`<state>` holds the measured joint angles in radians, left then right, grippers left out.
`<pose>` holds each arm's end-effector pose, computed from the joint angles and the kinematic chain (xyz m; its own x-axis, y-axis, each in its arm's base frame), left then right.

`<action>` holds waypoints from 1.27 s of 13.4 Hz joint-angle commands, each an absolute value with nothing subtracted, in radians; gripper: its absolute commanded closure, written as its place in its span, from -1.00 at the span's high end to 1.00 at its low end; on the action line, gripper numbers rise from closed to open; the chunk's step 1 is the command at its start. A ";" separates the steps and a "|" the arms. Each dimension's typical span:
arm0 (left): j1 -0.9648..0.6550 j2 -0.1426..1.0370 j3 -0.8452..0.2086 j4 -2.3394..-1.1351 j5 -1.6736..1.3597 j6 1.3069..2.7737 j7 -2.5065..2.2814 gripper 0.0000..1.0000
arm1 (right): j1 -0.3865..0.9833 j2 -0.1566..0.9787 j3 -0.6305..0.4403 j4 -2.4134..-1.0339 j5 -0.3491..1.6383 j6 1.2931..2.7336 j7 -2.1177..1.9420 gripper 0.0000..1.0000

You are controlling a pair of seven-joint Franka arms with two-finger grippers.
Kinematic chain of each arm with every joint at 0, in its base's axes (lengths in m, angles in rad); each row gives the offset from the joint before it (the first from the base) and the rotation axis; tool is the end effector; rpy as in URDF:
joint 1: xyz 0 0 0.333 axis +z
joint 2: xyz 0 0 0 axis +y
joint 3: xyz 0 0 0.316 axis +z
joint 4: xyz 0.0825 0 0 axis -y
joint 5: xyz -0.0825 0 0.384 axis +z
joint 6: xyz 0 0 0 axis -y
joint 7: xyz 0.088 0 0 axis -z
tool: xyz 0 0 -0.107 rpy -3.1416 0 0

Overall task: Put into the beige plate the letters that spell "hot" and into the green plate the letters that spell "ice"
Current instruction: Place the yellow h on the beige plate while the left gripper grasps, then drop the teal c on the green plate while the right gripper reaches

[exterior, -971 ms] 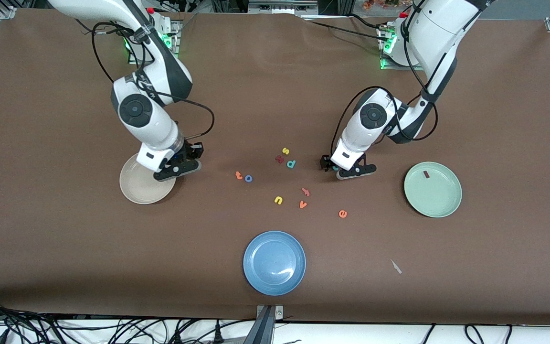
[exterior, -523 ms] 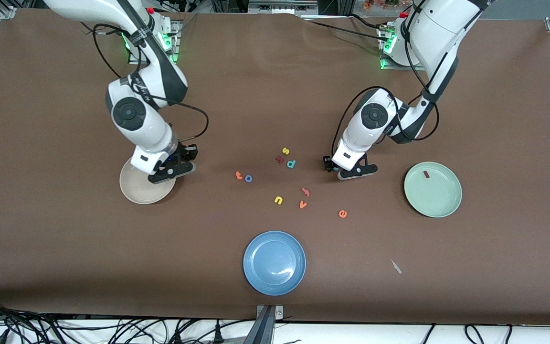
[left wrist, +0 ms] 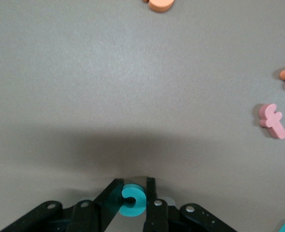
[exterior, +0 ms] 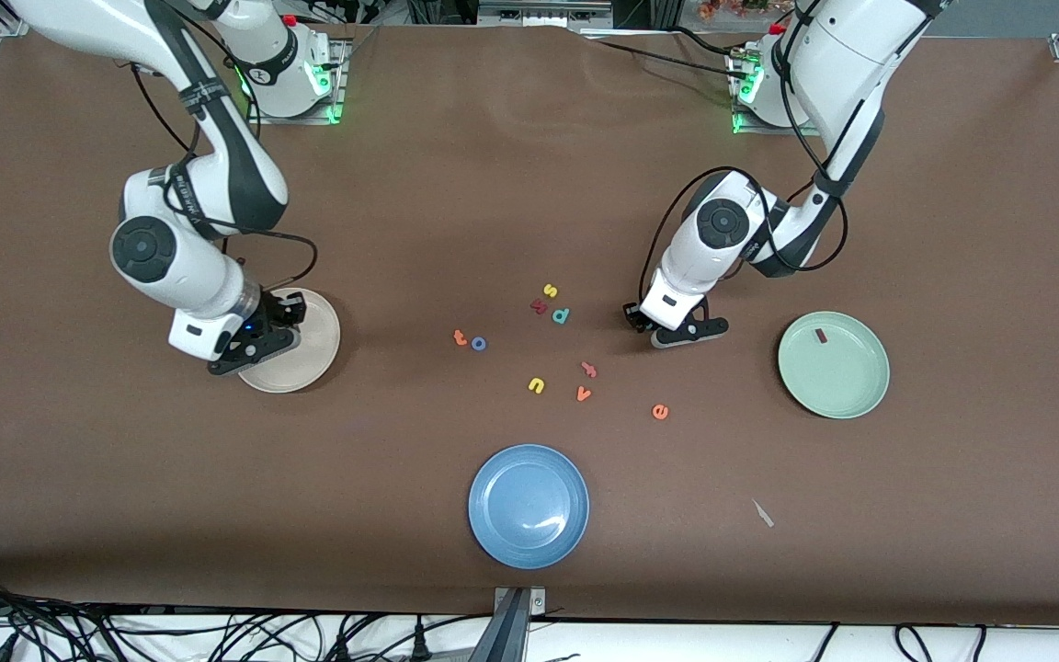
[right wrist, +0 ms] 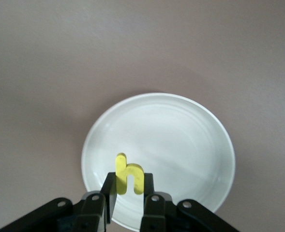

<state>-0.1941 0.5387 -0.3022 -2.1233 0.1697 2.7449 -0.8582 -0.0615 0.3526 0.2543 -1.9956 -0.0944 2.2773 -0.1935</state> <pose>0.5095 -0.2845 0.1744 0.9663 0.2564 0.0246 0.2509 -0.9584 0.1363 0.5891 0.1079 0.2839 0.9043 0.4236 -0.0522 0.4226 -0.9058 -0.0295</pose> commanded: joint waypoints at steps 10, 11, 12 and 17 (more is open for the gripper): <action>-0.003 0.518 -0.305 -1.801 0.180 2.166 -0.674 -1.00 | -0.040 0.367 0.249 -1.990 0.038 2.270 -0.172 0.27; 0.038 0.518 -0.304 -1.796 0.173 2.157 -0.602 -1.00 | -0.011 0.374 0.249 -1.977 0.040 2.272 -0.126 0.27; 0.084 0.522 -0.304 -1.798 0.172 2.154 -0.527 -1.00 | 0.024 0.383 0.249 -1.956 0.040 2.272 -0.065 0.27; 0.212 0.598 -0.296 -1.806 0.187 2.141 -0.264 -1.00 | 0.234 0.459 0.245 -1.852 0.031 2.281 0.289 0.27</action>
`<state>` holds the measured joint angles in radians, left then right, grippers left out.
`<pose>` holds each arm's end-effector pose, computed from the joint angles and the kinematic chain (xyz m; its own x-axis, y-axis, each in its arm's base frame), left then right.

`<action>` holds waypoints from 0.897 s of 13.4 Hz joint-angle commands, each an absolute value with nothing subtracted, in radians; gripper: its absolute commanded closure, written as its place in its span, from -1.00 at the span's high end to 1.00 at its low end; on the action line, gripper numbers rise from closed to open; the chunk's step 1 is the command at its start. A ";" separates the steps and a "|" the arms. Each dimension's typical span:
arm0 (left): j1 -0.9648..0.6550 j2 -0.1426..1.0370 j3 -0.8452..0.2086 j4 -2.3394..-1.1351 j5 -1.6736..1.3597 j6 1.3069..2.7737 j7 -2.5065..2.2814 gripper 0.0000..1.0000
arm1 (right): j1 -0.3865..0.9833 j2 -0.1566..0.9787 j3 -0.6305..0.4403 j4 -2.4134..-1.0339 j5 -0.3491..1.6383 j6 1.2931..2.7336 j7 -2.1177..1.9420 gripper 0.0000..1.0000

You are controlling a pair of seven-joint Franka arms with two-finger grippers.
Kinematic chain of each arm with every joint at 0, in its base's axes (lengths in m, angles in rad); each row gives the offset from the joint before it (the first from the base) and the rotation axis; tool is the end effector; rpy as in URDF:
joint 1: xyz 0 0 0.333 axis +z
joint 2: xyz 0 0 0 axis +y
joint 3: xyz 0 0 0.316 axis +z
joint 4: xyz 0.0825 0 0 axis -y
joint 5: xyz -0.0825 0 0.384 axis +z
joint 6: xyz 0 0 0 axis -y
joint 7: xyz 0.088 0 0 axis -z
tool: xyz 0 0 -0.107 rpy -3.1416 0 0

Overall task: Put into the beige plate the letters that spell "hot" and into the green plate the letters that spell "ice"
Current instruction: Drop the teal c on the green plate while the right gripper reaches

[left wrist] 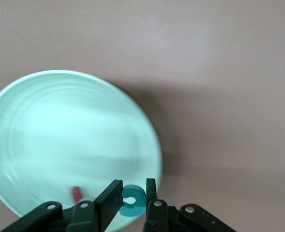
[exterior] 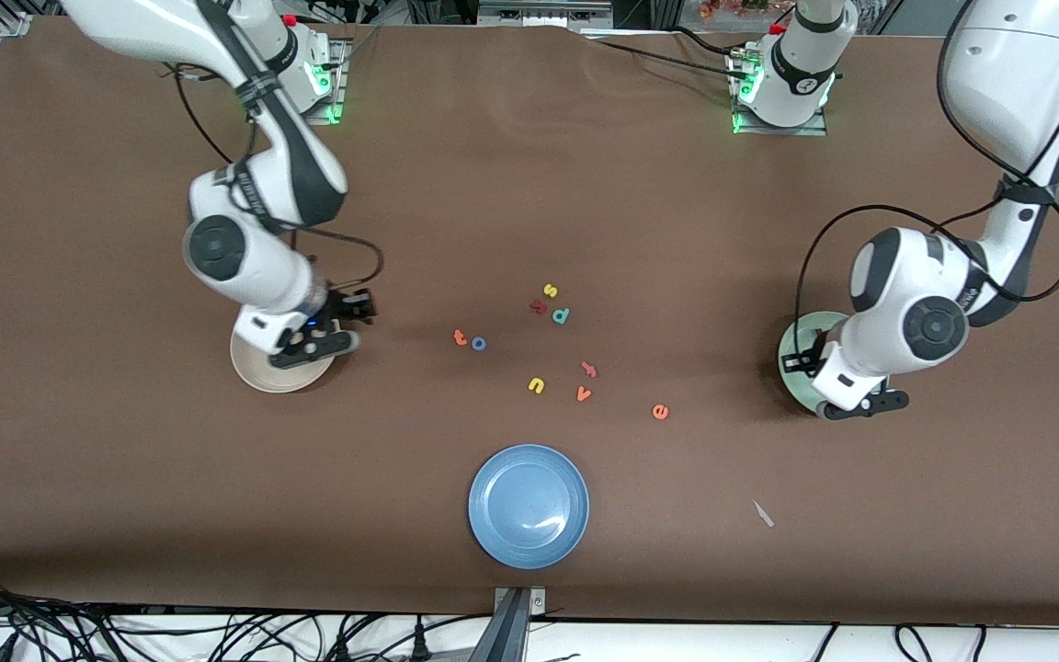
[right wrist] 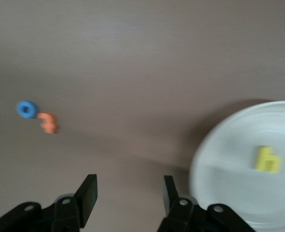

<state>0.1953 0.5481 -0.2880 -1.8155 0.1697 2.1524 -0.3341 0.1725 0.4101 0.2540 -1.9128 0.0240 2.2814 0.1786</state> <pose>0.6281 -0.0409 0.2332 0.9705 0.1607 -0.1799 0.1571 -0.9870 -0.0344 0.5697 0.2510 0.2849 0.9754 0.2141 -0.0517 0.2075 -0.9720 -0.1103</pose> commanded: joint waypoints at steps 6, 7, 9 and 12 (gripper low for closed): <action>0.245 0.604 -0.299 -1.795 0.178 2.146 -0.218 0.99 | 0.365 0.584 0.245 -1.806 -0.012 2.437 0.434 0.27; 0.239 0.588 -0.304 -1.786 0.172 2.145 -0.230 1.00 | 0.383 0.612 0.242 -1.790 -0.040 2.462 0.452 0.27; 0.222 0.577 -0.346 -1.755 0.170 2.143 -0.387 1.00 | 0.414 0.661 0.229 -1.757 -0.096 2.483 0.482 0.27; 0.157 0.606 -0.387 -1.662 0.170 2.143 -0.637 1.00 | 0.417 0.670 0.215 -1.750 -0.133 2.484 0.482 0.24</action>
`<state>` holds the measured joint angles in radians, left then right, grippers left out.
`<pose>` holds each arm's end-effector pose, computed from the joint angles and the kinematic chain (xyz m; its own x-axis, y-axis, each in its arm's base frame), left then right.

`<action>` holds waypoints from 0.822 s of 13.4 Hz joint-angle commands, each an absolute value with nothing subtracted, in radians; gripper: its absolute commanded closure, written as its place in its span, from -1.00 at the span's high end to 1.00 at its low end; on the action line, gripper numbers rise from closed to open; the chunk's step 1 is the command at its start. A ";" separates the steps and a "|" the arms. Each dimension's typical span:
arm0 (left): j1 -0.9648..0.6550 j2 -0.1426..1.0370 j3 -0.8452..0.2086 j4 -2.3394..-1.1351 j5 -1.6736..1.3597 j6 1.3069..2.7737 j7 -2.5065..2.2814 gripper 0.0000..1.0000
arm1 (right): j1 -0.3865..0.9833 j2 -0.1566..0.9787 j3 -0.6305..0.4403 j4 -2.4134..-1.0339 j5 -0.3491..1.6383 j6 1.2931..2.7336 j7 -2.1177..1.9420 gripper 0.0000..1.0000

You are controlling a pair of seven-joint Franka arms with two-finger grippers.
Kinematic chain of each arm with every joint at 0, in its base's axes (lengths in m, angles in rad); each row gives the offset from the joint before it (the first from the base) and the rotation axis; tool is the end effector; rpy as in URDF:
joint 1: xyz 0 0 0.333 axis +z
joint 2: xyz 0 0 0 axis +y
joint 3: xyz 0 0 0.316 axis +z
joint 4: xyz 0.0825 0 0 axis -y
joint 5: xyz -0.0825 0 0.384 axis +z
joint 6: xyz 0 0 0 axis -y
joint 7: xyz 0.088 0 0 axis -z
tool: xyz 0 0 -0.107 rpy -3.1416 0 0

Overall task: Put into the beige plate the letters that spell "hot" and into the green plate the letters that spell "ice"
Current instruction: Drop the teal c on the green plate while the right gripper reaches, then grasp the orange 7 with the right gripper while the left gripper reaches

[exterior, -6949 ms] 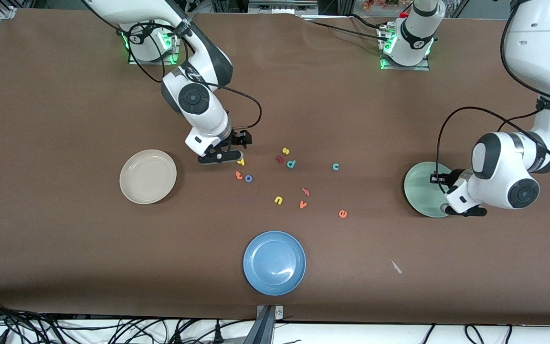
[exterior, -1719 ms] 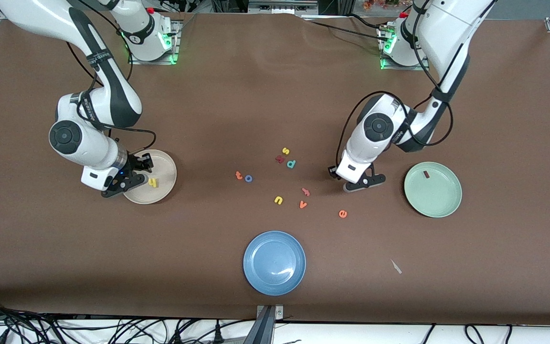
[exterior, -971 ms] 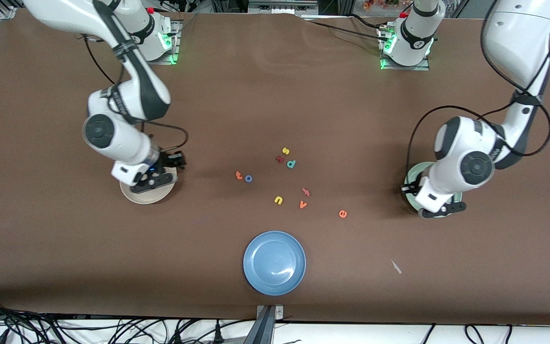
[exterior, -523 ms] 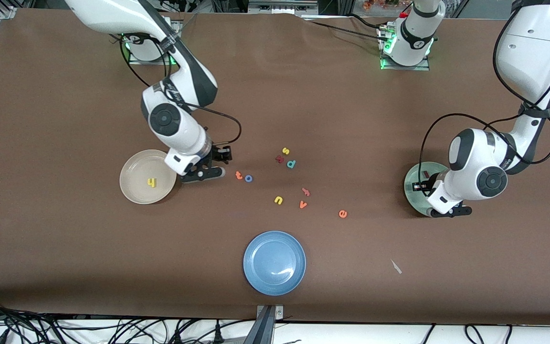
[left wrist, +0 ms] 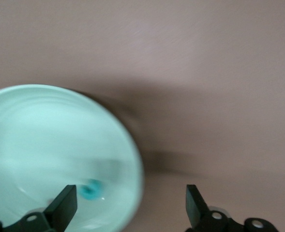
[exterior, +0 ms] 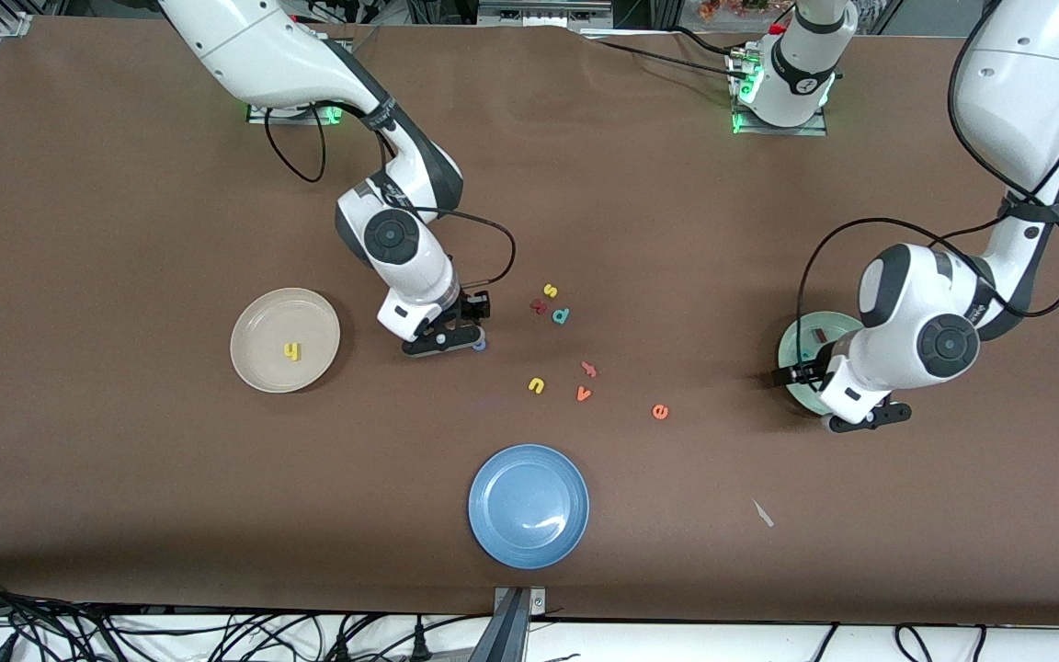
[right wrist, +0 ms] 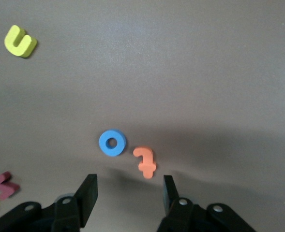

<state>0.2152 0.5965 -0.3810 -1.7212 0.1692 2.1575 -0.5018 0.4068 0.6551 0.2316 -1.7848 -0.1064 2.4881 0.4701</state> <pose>0.6523 -0.0792 0.2512 0.9521 0.2743 -0.1350 0.2792 -0.9600 0.0187 0.5401 0.3861 0.2007 0.9800 0.1968 0.0302 0.1988 -0.9755 -0.0940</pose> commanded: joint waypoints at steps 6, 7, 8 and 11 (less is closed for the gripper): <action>0.032 0.762 -0.385 -1.494 0.153 2.155 -0.961 0.99 | 0.417 0.683 0.210 -1.752 -0.169 2.487 0.485 0.09; 0.017 0.788 -0.384 -1.459 0.153 2.157 -1.015 0.99 | 0.417 0.684 0.210 -1.752 -0.170 2.487 0.485 0.09; 0.006 0.814 -0.383 -1.441 0.156 2.177 -1.070 0.99 | 0.417 0.684 0.210 -1.753 -0.170 2.488 0.485 0.08; -0.027 0.873 -0.368 -1.430 0.163 2.328 -1.215 0.98 | 0.419 0.695 0.209 -1.766 -0.173 2.516 0.486 0.06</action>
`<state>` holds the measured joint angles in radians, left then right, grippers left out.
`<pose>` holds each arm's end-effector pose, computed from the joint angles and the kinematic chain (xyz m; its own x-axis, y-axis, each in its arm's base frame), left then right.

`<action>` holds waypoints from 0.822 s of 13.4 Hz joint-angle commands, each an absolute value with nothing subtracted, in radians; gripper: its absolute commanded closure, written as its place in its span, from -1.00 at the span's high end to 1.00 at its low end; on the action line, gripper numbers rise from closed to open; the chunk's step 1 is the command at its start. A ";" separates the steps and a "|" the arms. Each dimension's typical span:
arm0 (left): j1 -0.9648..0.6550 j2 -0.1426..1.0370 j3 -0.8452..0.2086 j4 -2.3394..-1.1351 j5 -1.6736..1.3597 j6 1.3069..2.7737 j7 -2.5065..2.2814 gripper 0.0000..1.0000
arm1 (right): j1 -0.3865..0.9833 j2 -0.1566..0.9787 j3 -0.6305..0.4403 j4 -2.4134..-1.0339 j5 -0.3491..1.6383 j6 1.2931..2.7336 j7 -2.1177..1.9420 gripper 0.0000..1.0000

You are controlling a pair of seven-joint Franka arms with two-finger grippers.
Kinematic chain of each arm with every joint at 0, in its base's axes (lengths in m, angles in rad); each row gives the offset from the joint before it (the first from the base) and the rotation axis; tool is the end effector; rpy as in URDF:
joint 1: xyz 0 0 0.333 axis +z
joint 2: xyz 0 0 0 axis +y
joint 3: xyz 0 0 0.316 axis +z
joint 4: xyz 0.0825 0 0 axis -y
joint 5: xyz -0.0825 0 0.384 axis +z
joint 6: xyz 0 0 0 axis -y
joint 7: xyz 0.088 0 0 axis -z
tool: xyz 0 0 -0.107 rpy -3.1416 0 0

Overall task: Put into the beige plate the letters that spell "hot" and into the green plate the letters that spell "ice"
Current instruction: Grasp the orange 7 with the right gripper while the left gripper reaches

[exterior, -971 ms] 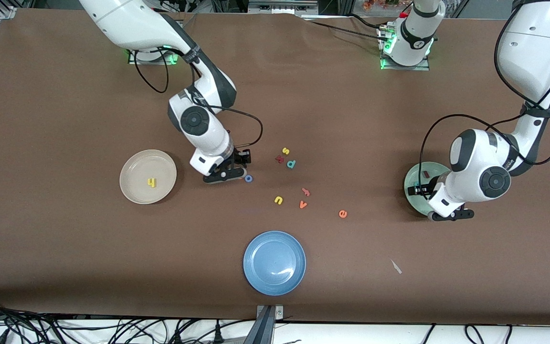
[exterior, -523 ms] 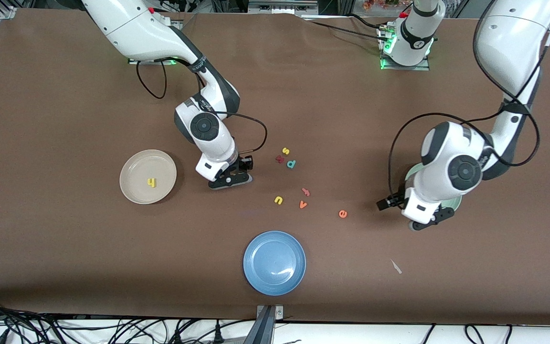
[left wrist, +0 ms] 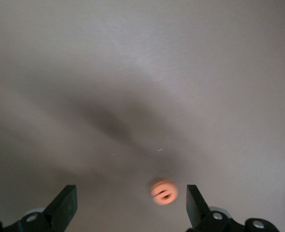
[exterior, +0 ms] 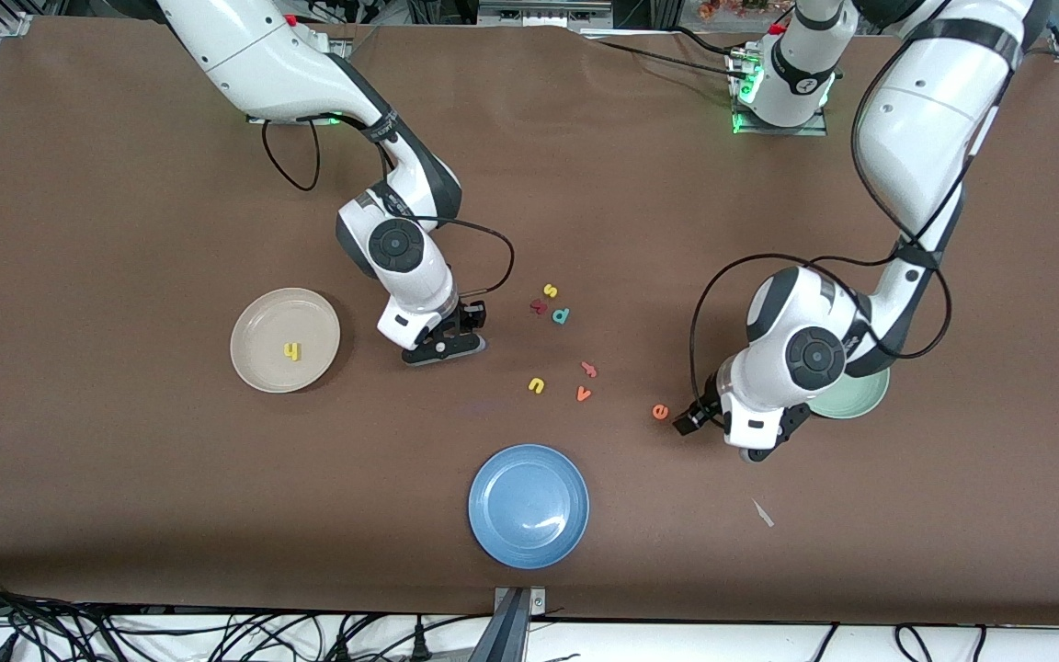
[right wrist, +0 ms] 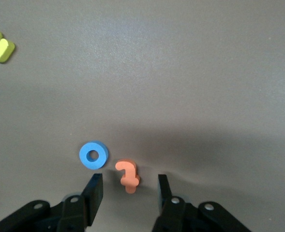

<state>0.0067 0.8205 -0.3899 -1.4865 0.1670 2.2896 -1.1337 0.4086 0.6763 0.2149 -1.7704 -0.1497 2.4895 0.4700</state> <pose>0.6856 -0.2186 0.2148 0.7223 0.6813 -0.1187 0.6914 -0.7149 0.1045 0.5469 0.3798 0.1914 0.9754 0.2167 0.0405 0.2189 -0.9738 -0.0610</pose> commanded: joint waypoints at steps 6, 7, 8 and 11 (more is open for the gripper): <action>-0.169 0.917 -0.252 -1.312 0.158 2.291 -1.365 0.98 | 0.417 0.698 0.209 -1.778 -0.175 2.534 0.486 -0.39; -0.169 0.905 -0.253 -1.307 0.161 2.220 -1.364 0.98 | 0.417 0.696 0.209 -1.778 -0.175 2.534 0.486 -0.59; -0.170 0.907 -0.258 -1.293 0.157 2.165 -1.364 0.98 | 0.417 0.696 0.209 -1.778 -0.175 2.533 0.485 -0.78; -0.196 0.923 -0.250 -1.295 0.166 2.169 -1.365 0.89 | 0.411 0.681 0.203 -1.778 -0.175 2.525 0.465 -1.00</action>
<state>-0.1683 0.9131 -0.2699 -1.3098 0.1670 2.1872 -1.3544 0.4098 0.6971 0.2127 -1.7725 -0.1555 2.5216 0.4687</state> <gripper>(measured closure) 0.026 0.819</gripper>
